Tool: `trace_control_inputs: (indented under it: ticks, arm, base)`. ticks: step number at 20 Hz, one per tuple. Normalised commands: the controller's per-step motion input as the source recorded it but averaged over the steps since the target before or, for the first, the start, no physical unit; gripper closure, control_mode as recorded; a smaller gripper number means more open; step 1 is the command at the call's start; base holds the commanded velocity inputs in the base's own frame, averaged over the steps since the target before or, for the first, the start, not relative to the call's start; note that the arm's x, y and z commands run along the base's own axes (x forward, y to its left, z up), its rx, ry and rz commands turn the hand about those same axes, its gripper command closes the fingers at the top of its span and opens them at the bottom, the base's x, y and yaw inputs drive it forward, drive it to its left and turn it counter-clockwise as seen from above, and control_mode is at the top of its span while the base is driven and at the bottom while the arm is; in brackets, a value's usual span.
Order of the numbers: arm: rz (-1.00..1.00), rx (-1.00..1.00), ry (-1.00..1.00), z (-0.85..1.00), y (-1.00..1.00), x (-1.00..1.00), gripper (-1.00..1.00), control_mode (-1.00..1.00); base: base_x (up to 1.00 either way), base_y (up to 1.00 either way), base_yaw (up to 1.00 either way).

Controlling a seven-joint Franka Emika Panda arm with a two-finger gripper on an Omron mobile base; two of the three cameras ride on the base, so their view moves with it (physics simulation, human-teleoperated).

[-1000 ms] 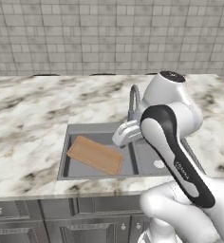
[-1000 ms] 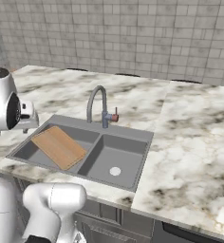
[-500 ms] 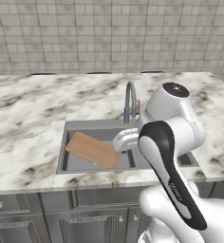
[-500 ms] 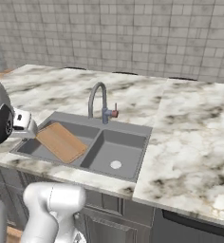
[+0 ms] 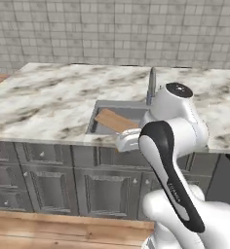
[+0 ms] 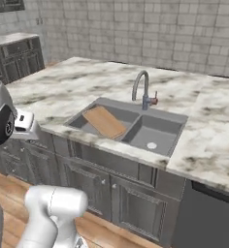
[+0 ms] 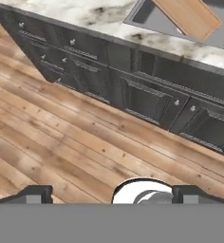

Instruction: Move the cutting board and knife to the sink. Then move spray from the cabinet to the counter.

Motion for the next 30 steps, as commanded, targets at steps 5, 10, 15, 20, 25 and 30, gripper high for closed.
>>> trace_control_inputs:
  ticks: [5,10,15,20,25,30]
  arm:
    - [0.0,0.0,0.0,0.0,0.0,0.0,-1.0,1.0]
    - [0.0,0.0,0.0,0.0,0.0,0.0,-1.0,1.0]
    - [0.0,0.0,0.0,0.0,0.0,0.0,-1.0,1.0]
    - [0.0,0.0,0.0,0.0,0.0,0.0,-1.0,1.0]
    - [0.0,0.0,0.0,0.0,0.0,0.0,-1.0,1.0]
    - [0.0,0.0,0.0,0.0,0.0,0.0,-1.0,1.0]
  base:
    - [-0.11,0.33,0.97]
    - [0.0,0.21,0.99]
    - [0.52,0.02,0.83]
    - [1.0,0.0,0.4]
    - [1.0,0.0,0.19]
    - [1.0,-0.03,0.14]
